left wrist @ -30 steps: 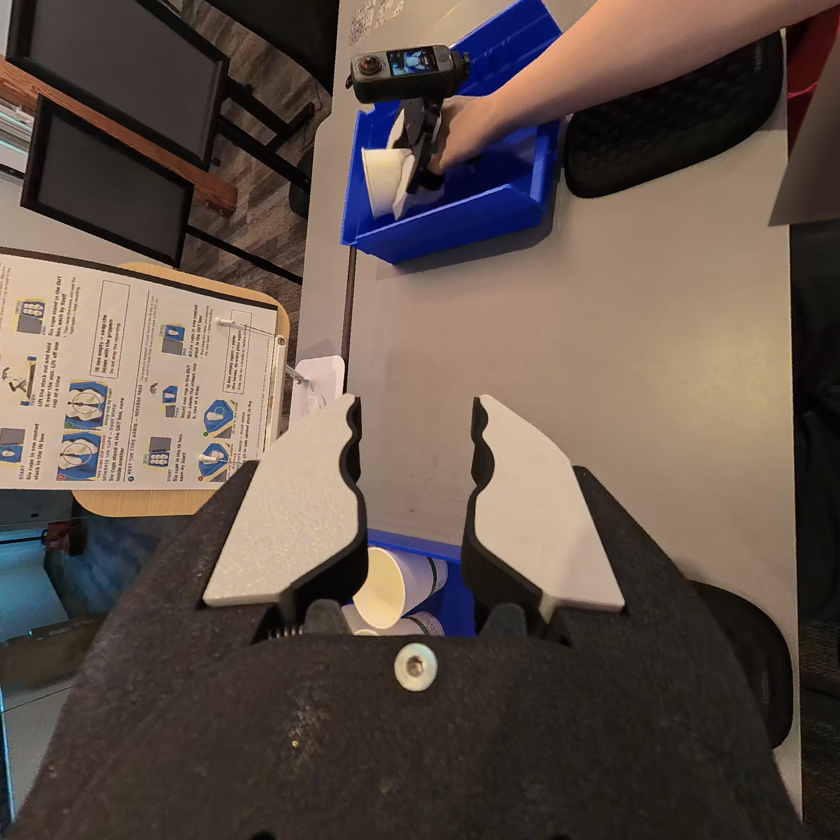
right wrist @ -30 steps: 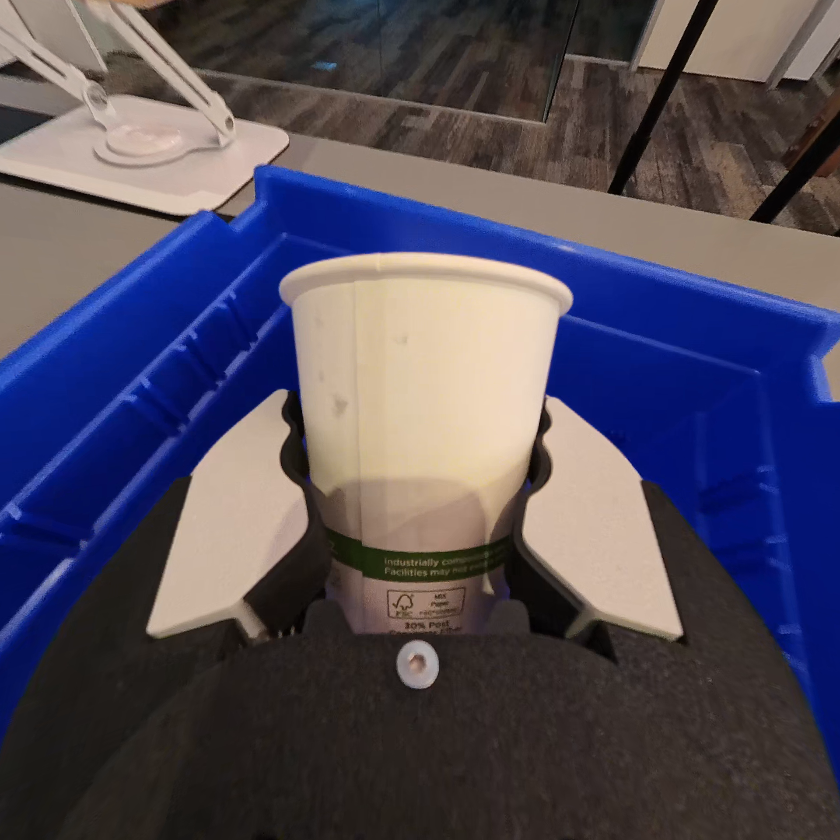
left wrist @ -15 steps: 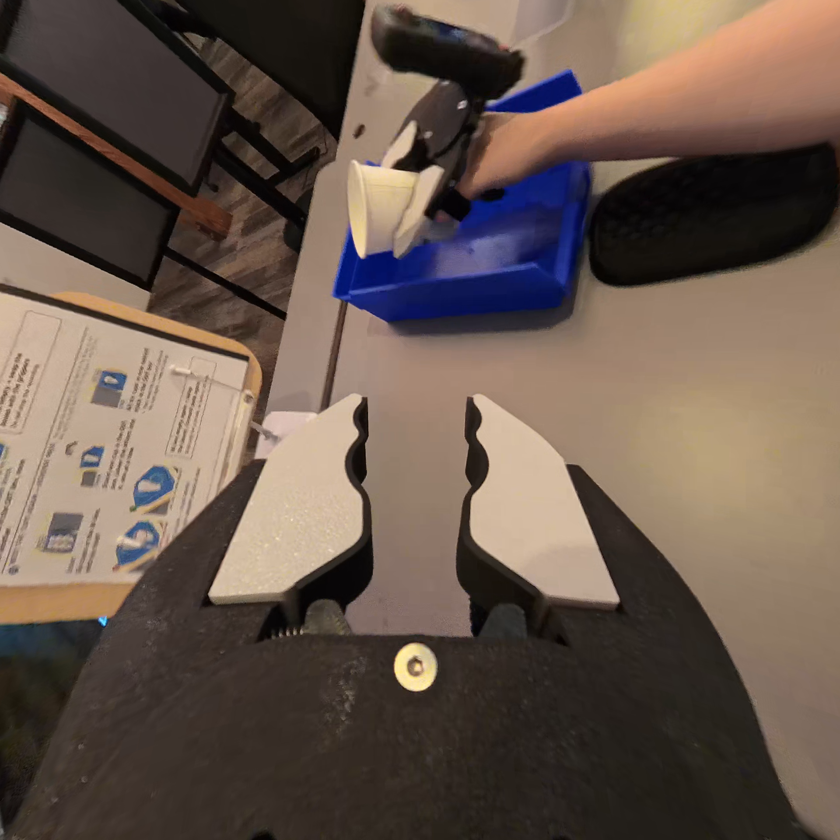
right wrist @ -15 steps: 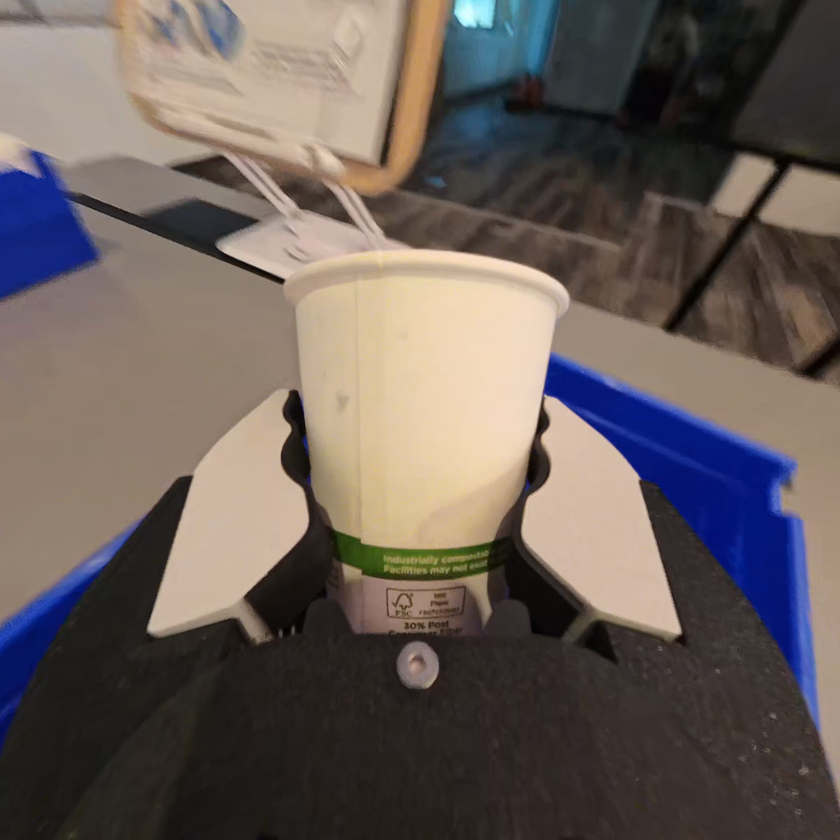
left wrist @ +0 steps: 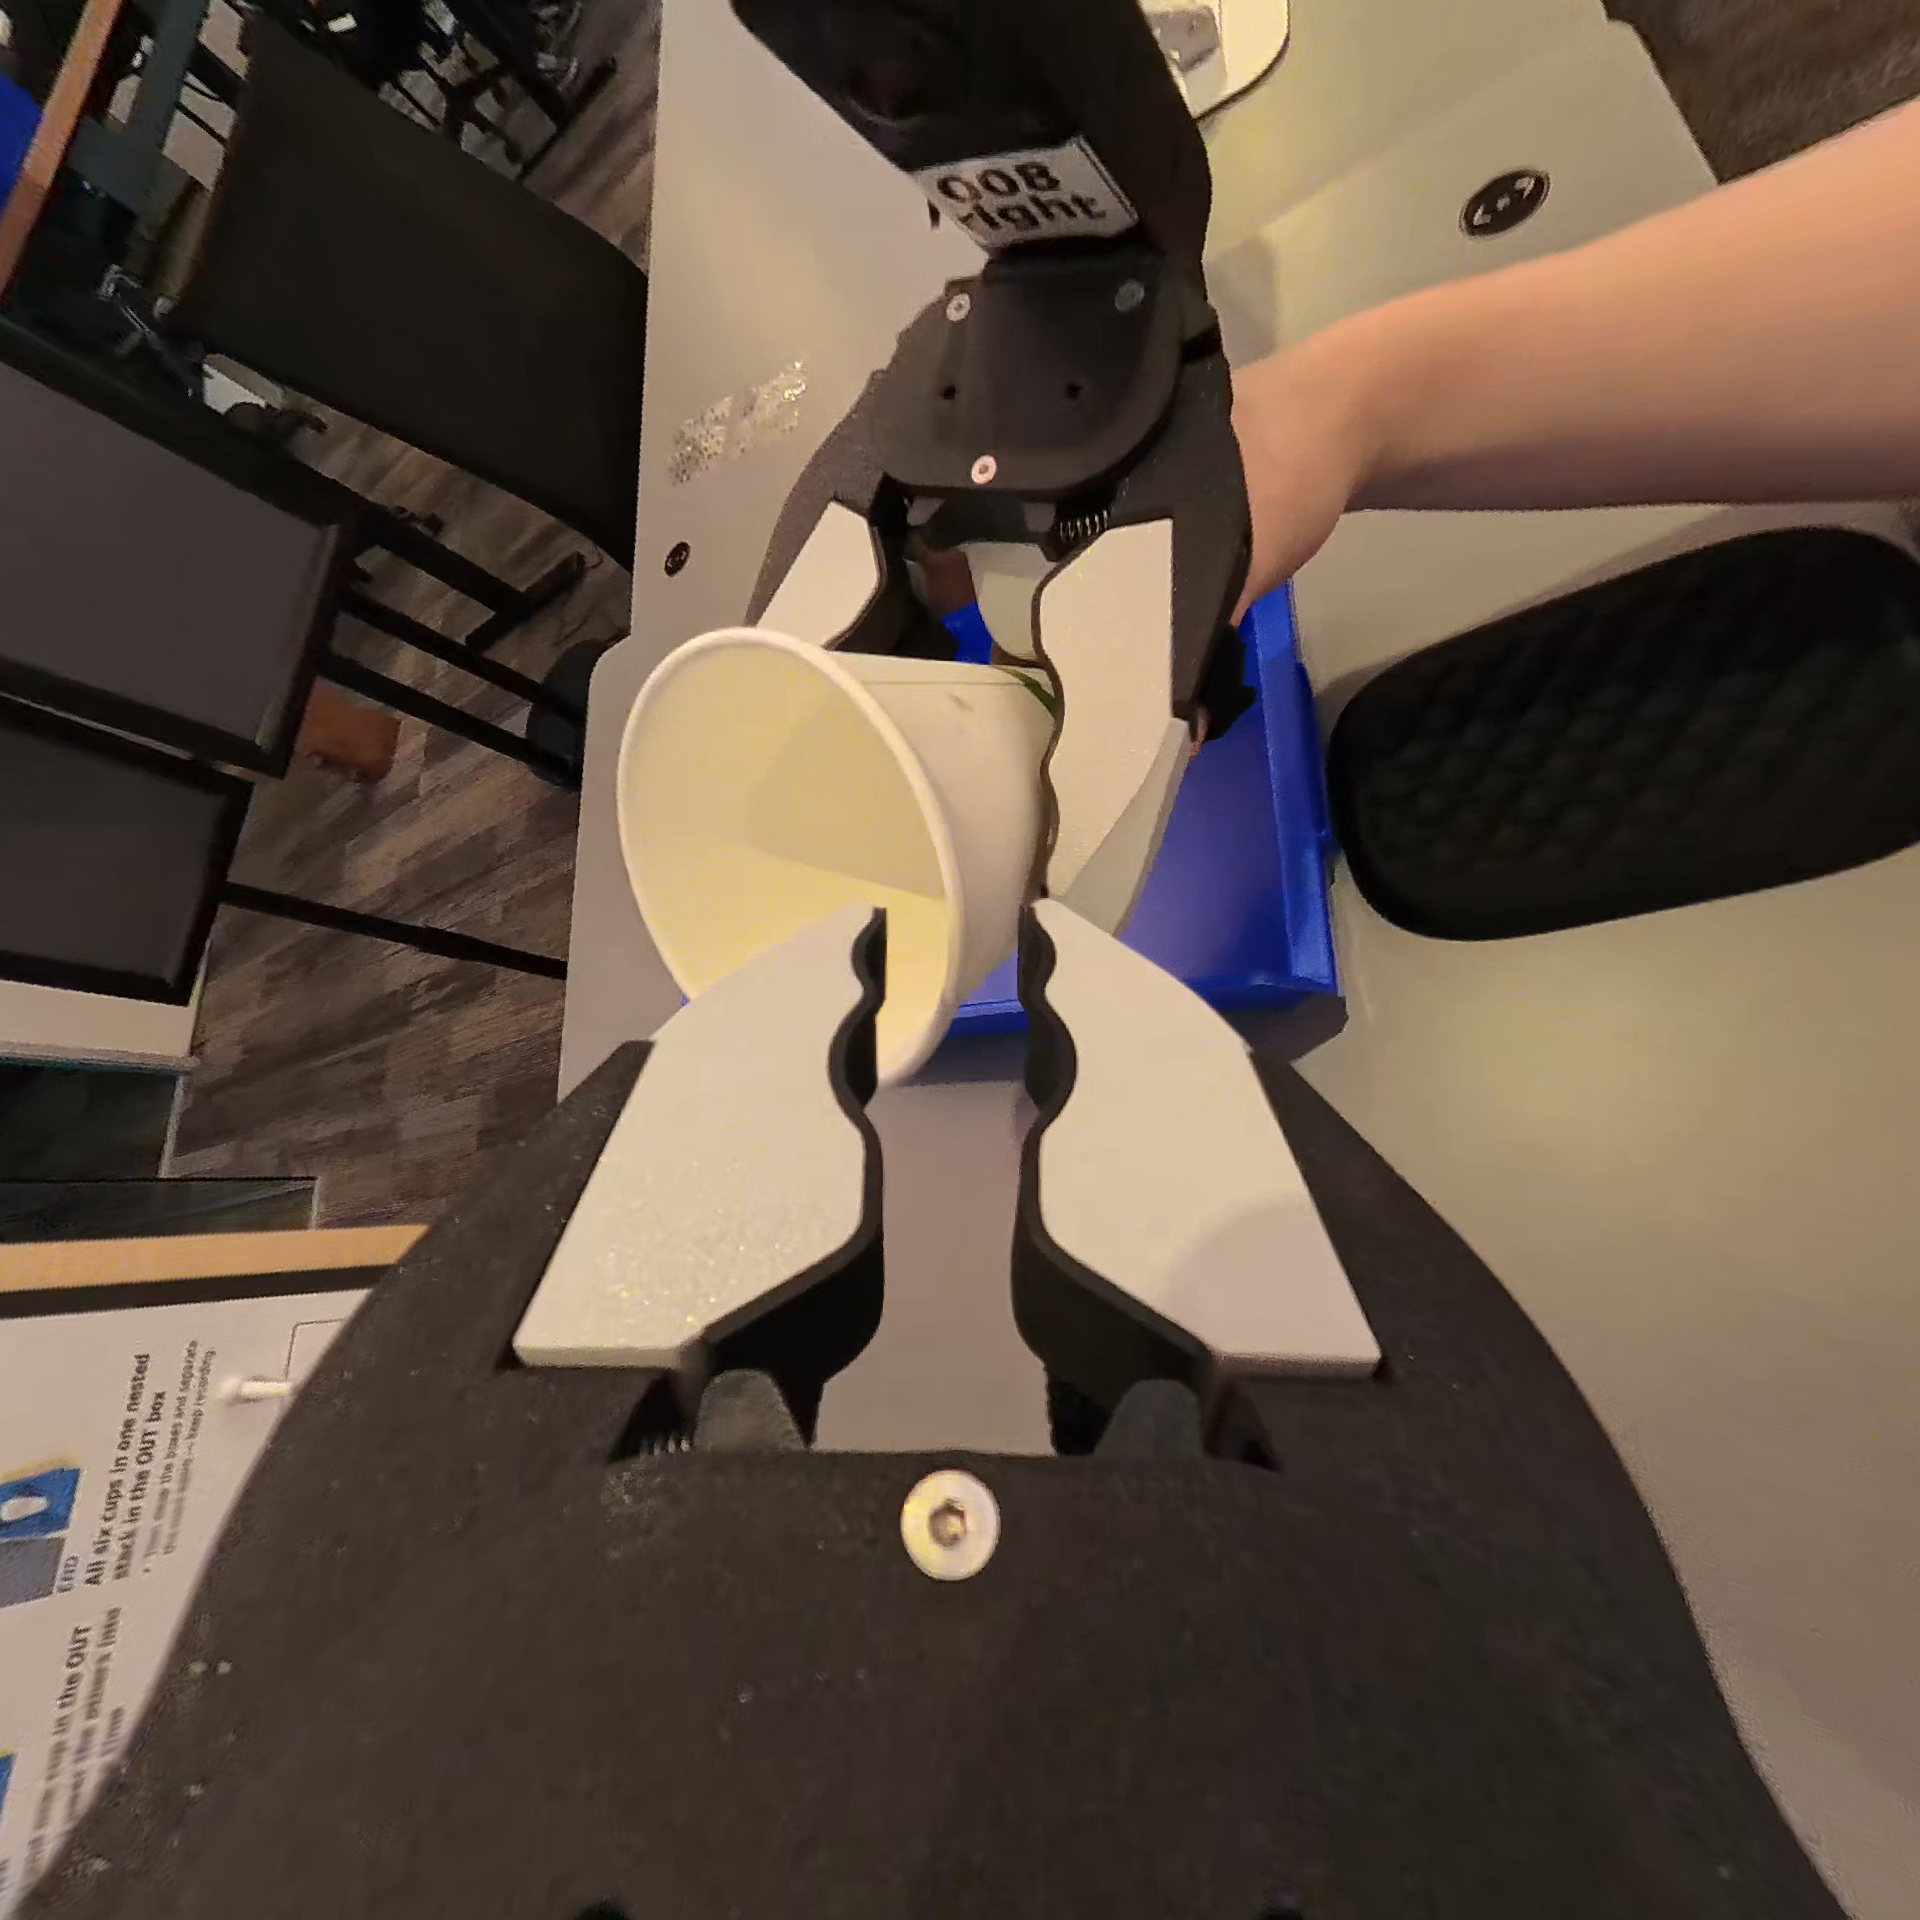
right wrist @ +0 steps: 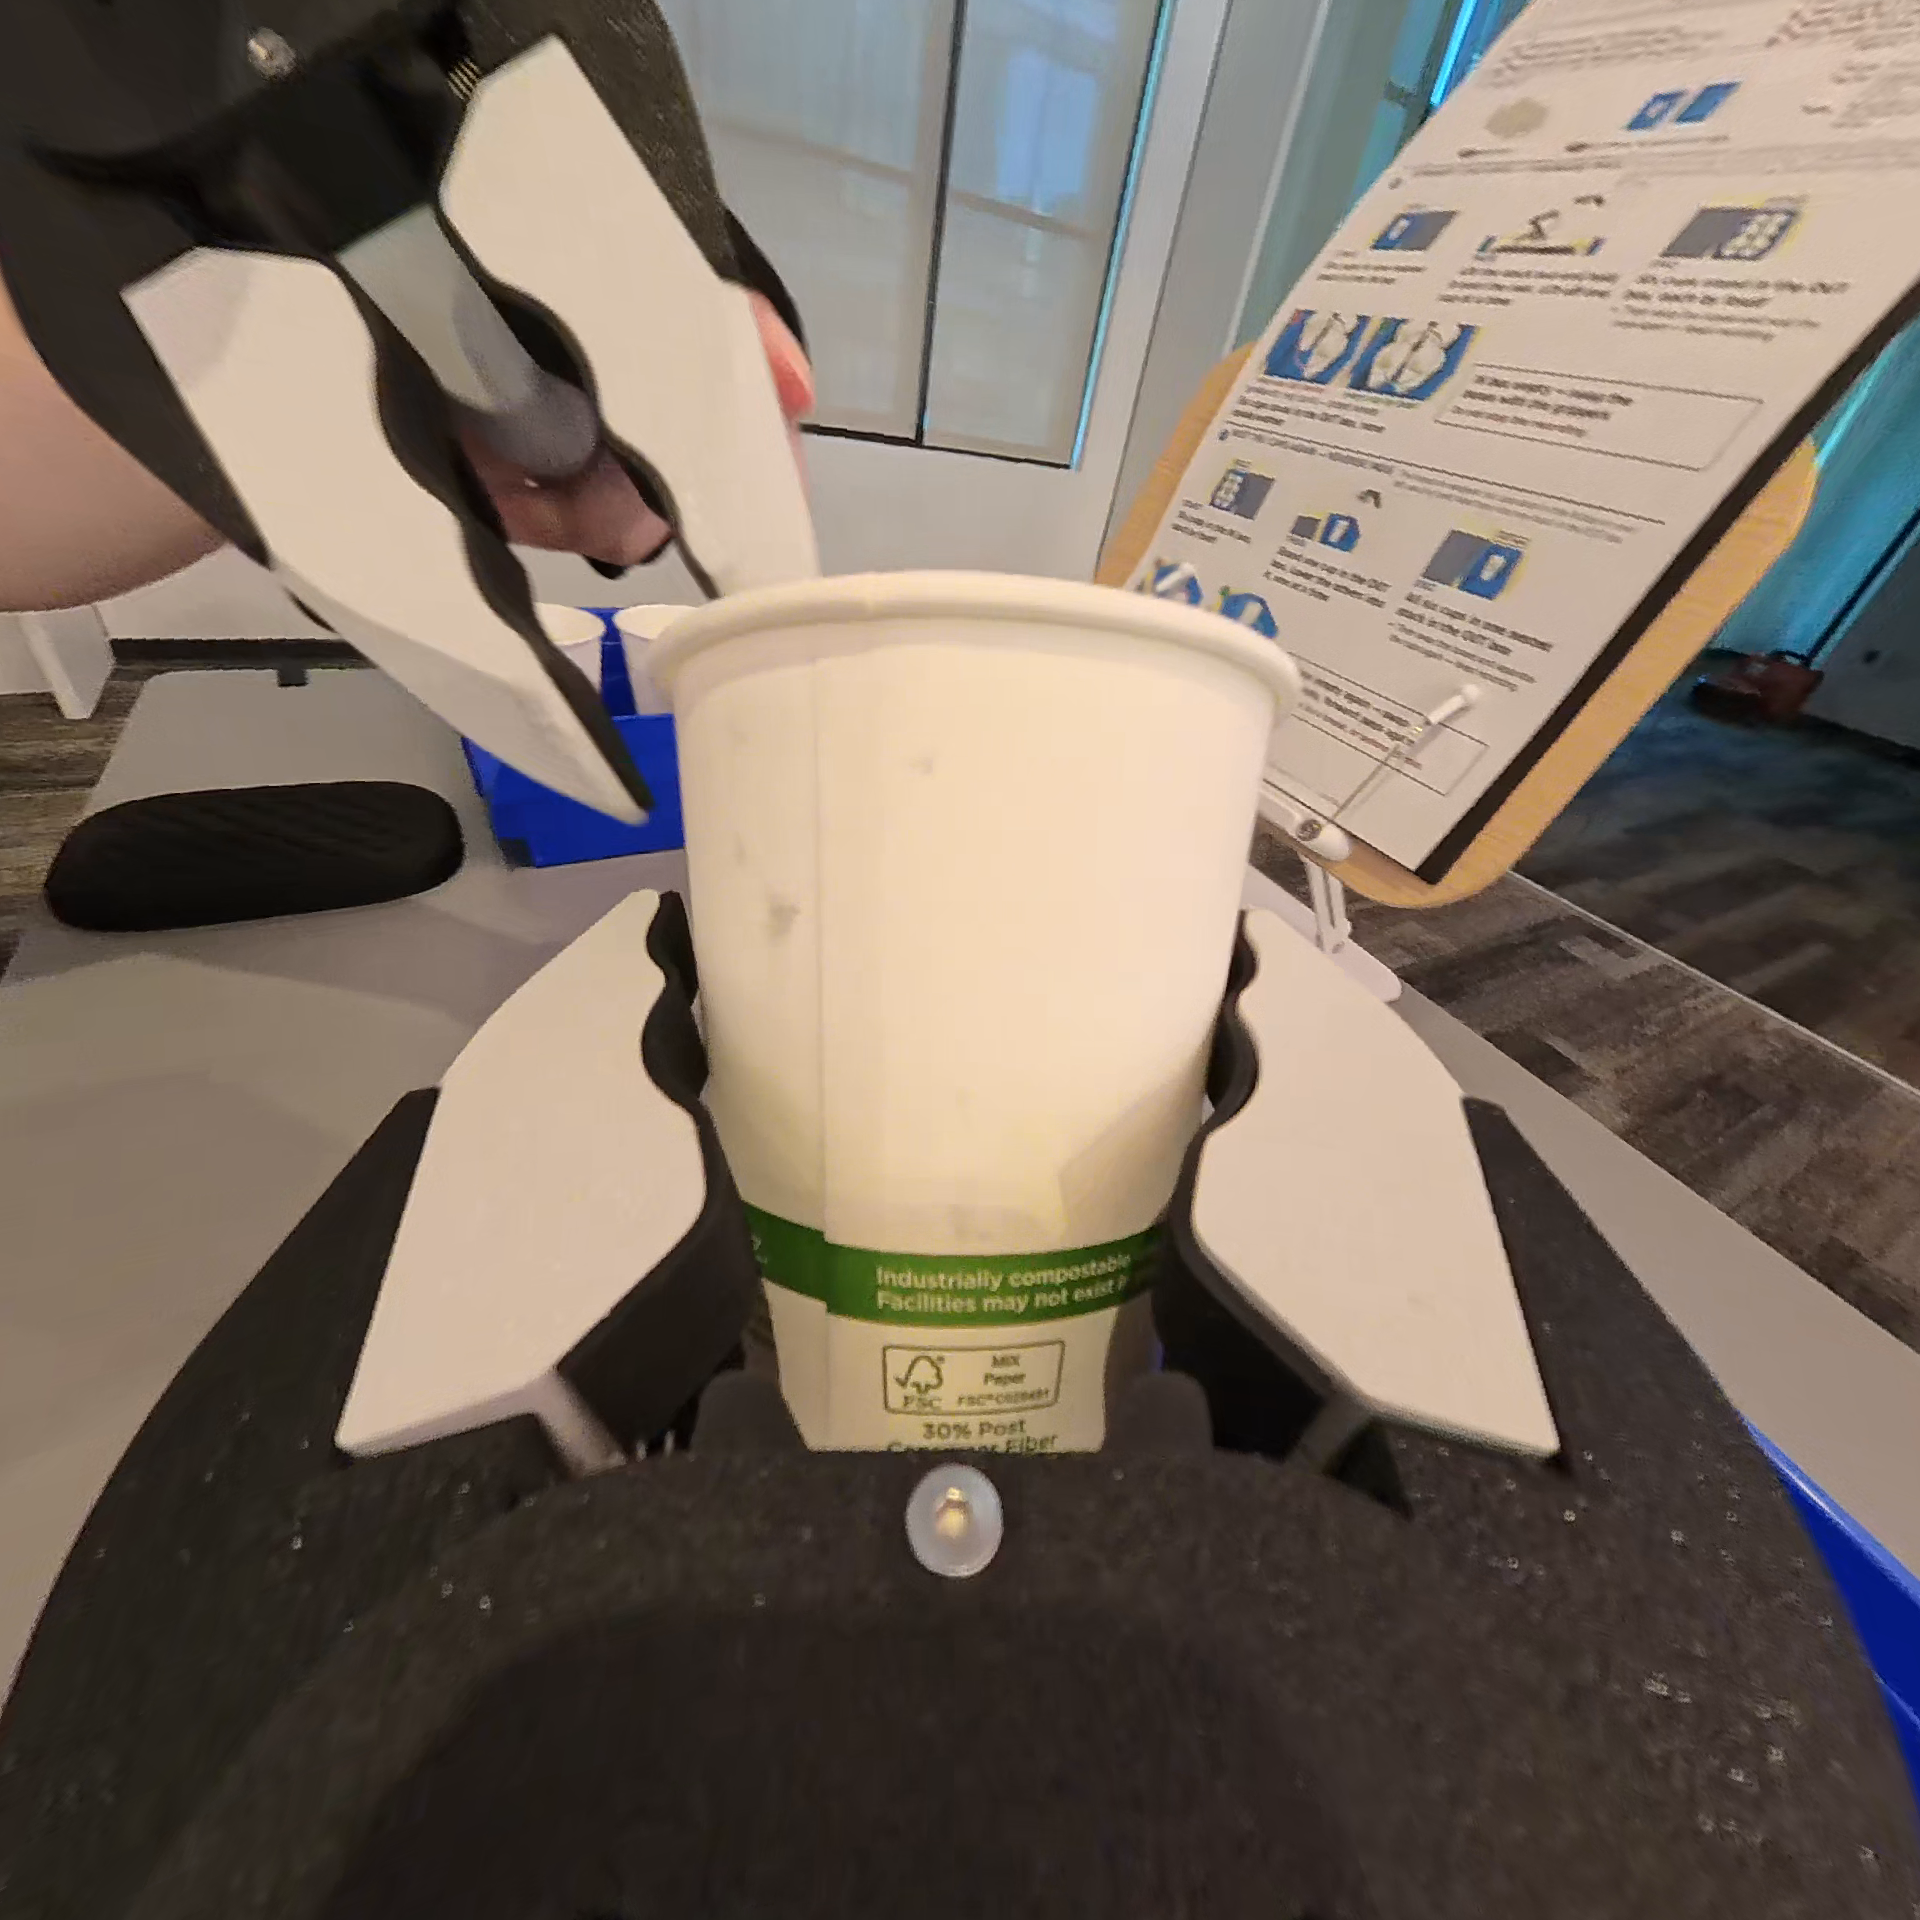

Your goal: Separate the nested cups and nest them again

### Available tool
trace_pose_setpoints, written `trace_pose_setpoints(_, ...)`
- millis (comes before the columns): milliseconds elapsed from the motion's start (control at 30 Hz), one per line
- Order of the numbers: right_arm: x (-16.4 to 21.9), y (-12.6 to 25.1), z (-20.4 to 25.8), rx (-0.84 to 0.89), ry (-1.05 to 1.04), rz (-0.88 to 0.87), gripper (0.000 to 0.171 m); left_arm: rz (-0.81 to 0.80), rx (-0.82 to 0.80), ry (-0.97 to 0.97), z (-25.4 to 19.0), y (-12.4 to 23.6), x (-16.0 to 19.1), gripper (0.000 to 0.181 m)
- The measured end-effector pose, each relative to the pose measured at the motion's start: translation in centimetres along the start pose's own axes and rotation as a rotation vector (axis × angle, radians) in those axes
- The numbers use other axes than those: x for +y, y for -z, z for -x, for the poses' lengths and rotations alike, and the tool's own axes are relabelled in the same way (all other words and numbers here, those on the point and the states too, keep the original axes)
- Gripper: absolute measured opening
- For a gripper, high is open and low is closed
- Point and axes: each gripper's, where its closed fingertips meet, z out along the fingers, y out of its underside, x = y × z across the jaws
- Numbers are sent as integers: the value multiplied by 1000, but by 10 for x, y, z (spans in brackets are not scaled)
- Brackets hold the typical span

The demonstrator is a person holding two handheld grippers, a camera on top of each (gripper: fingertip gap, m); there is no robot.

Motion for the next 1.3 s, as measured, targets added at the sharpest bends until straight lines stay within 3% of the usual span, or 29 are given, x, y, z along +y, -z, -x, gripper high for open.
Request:
trace_pose_setpoints(200, 8, -2, 7, -37, 31, 66, 95, 57, 49, -30, -14, -11, 6, 11)
trace_pose_setpoints(333, 22, -2, 6, -33, 106, 220, 92, 157, 115, -48, -23, -14, 19, 2)
trace_pose_setpoints(567, 33, 0, 10, -135, 80, 427, 90, 219, 130, -98, -26, -11, 24, 1)
trace_pose_setpoints(733, 36, -2, 12, -149, 89, 448, 88, 241, 118, -103, -25, -10, 26, 2)
trace_pose_setpoints(800, 38, -2, 12, -157, 60, 429, 87, 199, 27, -85, -12, -9, 21, 22)
trace_pose_setpoints(900, 50, 2, -14, -46, 50, 390, 87, 88, -82, -8, 10, 8, 7, 31)
trace_pose_setpoints(1000, 78, 8, -66, 207, -102, 298, 87, -19, -160, 70, 32, 34, -2, 31)
trace_pose_setpoints(1133, 136, 20, -122, 536, -223, 308, 88, -11, -206, 70, 42, 57, 2, 30)
trace_pose_setpoints(1300, 184, 15, -137, 597, -335, 353, 88, 21, -221, 37, 35, 74, 7, 31)
